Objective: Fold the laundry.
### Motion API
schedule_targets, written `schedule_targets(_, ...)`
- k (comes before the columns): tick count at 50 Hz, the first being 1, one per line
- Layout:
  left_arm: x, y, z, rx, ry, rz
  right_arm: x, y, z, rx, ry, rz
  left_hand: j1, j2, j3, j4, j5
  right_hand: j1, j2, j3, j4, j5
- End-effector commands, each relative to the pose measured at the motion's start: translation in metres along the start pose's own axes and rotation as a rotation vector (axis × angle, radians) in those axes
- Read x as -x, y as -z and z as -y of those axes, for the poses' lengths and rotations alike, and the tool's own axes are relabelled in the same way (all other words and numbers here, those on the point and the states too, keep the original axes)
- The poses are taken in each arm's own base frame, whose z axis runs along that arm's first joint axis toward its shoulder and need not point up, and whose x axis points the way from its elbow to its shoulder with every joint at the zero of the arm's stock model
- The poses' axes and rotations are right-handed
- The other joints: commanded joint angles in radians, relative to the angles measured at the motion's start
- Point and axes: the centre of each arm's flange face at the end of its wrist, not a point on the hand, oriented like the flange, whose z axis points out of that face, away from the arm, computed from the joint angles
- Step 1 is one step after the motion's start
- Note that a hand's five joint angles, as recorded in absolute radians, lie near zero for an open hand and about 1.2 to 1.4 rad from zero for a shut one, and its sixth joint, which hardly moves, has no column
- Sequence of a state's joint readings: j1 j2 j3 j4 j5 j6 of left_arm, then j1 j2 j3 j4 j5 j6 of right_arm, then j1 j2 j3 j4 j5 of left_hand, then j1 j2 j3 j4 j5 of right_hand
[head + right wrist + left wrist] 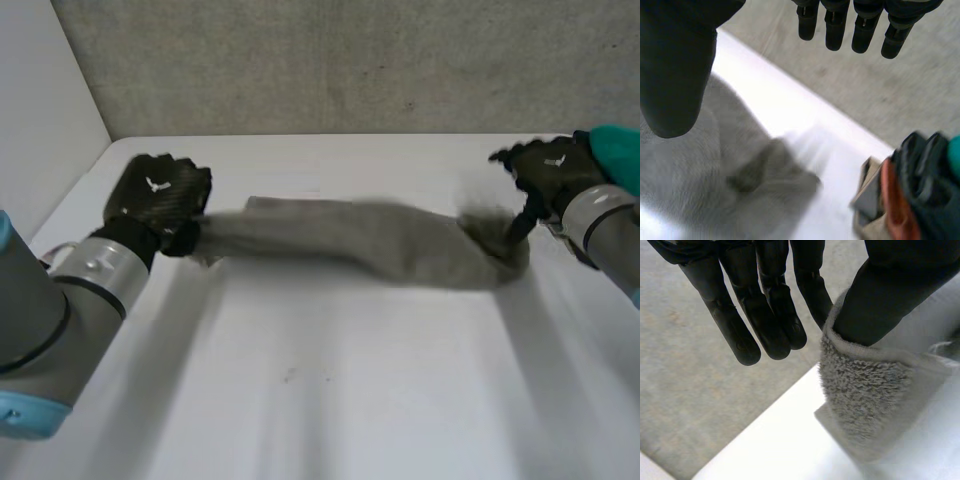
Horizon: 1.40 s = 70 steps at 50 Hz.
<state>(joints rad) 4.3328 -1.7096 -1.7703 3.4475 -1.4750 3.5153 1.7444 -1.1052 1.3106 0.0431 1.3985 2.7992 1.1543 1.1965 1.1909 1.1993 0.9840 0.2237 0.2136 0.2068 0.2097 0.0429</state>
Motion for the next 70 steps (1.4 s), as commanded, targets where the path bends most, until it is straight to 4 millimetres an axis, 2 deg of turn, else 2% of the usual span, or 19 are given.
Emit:
schedule_targets(1, -0.009, 0.006, -0.002, 0.009, 0.000, -0.027, 0.007, 0.003, -0.004, 0.043, 0.093, 0.035, 0.242, 0.200, 0.205, 0.197, 0.238, -0.049, -0.039, -0.032, -0.035, -0.043)
schedule_targets(7, -0.009, 0.016, 0.011, -0.033, -0.006, -0.027, 0.004, 0.009, 0.019, -0.034, 0.242, 0.035, 0.242, 0.200, 0.205, 0.197, 0.238, -0.049, -0.039, -0.032, -0.035, -0.043)
schedule_targets(10, -0.009, 0.022, 0.021, -0.066, -0.011, -0.029, 0.011, 0.008, 0.029, -0.083, 0.296, 0.089, 0.242, 0.200, 0.205, 0.197, 0.238, -0.036, -0.026, -0.019, -0.022, -0.030)
schedule_targets(12, -0.009, 0.027, 0.028, -0.091, -0.014, -0.027, 0.026, 0.007, 0.033, -0.131, 0.324, 0.186, 0.242, 0.200, 0.205, 0.197, 0.238, 0.002, 0.012, 0.019, 0.016, 0.008)
schedule_targets(17, -0.007, 0.034, 0.041, -0.137, -0.019, -0.018, 0.048, -0.019, 0.016, -0.154, 0.315, 0.346, 0.242, 0.200, 0.205, 0.197, 0.238, 0.064, 0.074, 0.081, 0.078, 0.070)
schedule_targets(22, -0.008, 0.037, 0.050, -0.179, -0.022, -0.015, 0.057, -0.052, -0.008, -0.075, 0.296, 0.378, 0.242, 0.200, 0.205, 0.197, 0.238, 0.181, 0.191, 0.198, 0.195, 0.187)
schedule_targets(27, -0.007, 0.033, 0.052, -0.204, -0.028, -0.003, 0.063, -0.071, -0.036, 0.006, 0.276, 0.394, 0.242, 0.200, 0.205, 0.197, 0.238, 0.284, 0.294, 0.301, 0.298, 0.290)
schedule_targets(31, -0.005, 0.029, 0.052, -0.219, -0.031, 0.009, 0.066, -0.074, -0.051, 0.063, 0.263, 0.404, 0.242, 0.200, 0.205, 0.197, 0.238, 0.512, 0.522, 0.529, 0.526, 0.518)
schedule_targets(34, -0.002, 0.023, 0.051, -0.229, -0.033, 0.024, 0.065, -0.070, -0.049, 0.080, 0.256, 0.413, 0.242, 0.200, 0.205, 0.197, 0.238, 0.741, 0.751, 0.758, 0.755, 0.748)
schedule_targets(38, 0.002, 0.017, 0.052, -0.244, -0.037, 0.042, 0.059, -0.057, -0.025, 0.070, 0.240, 0.412, 0.242, 0.200, 0.205, 0.197, 0.238, 0.973, 0.983, 0.990, 0.987, 0.980)
schedule_targets(39, 0.003, 0.016, 0.053, -0.247, -0.038, 0.045, 0.053, -0.052, -0.013, 0.051, 0.236, 0.398, 0.242, 0.200, 0.205, 0.197, 0.238, 1.171, 1.181, 1.187, 1.185, 1.177)
schedule_targets(42, 0.006, 0.014, 0.057, -0.258, -0.039, 0.052, 0.047, -0.043, 0.003, 0.026, 0.223, 0.384, 0.242, 0.200, 0.205, 0.197, 0.238, 1.173, 1.183, 1.189, 1.187, 1.179)
schedule_targets(47, 0.011, 0.014, 0.067, -0.286, -0.042, 0.067, 0.032, -0.013, 0.046, -0.049, 0.231, 0.331, 0.242, 0.200, 0.205, 0.197, 0.238, 1.173, 1.183, 1.189, 1.187, 1.179)
schedule_targets(51, 0.015, 0.015, 0.077, -0.313, -0.043, 0.079, 0.012, 0.014, 0.070, -0.090, 0.242, 0.265, 0.242, 0.200, 0.205, 0.197, 0.238, 1.173, 1.183, 1.189, 1.187, 1.179)
schedule_targets(54, 0.018, 0.019, 0.084, -0.335, -0.042, 0.089, -0.001, 0.028, 0.079, -0.100, 0.237, 0.228, 0.242, 0.200, 0.205, 0.197, 0.238, 1.173, 1.183, 1.189, 1.187, 1.179)
schedule_targets(56, 0.017, 0.020, 0.081, -0.324, -0.040, 0.083, -0.006, 0.033, 0.076, -0.087, 0.227, 0.223, 0.242, 0.200, 0.205, 0.197, 0.238, 0.587, 0.597, 0.604, 0.601, 0.593)
schedule_targets(58, 0.014, 0.021, 0.078, -0.313, -0.039, 0.075, -0.004, 0.031, 0.067, -0.062, 0.217, 0.232, 0.242, 0.200, 0.205, 0.197, 0.238, 0.148, 0.158, 0.165, 0.162, 0.154)
schedule_targets(65, 0.009, 0.025, 0.068, -0.289, -0.034, 0.060, 0.013, -0.005, 0.019, 0.068, 0.149, 0.301, 0.242, 0.200, 0.205, 0.197, 0.238, 0.123, 0.133, 0.139, 0.137, 0.129)
schedule_targets(70, 0.009, 0.025, 0.068, -0.291, -0.035, 0.060, 0.040, -0.026, -0.008, 0.128, 0.053, 0.371, 0.242, 0.200, 0.205, 0.197, 0.238, 0.178, 0.188, 0.195, 0.192, 0.184)
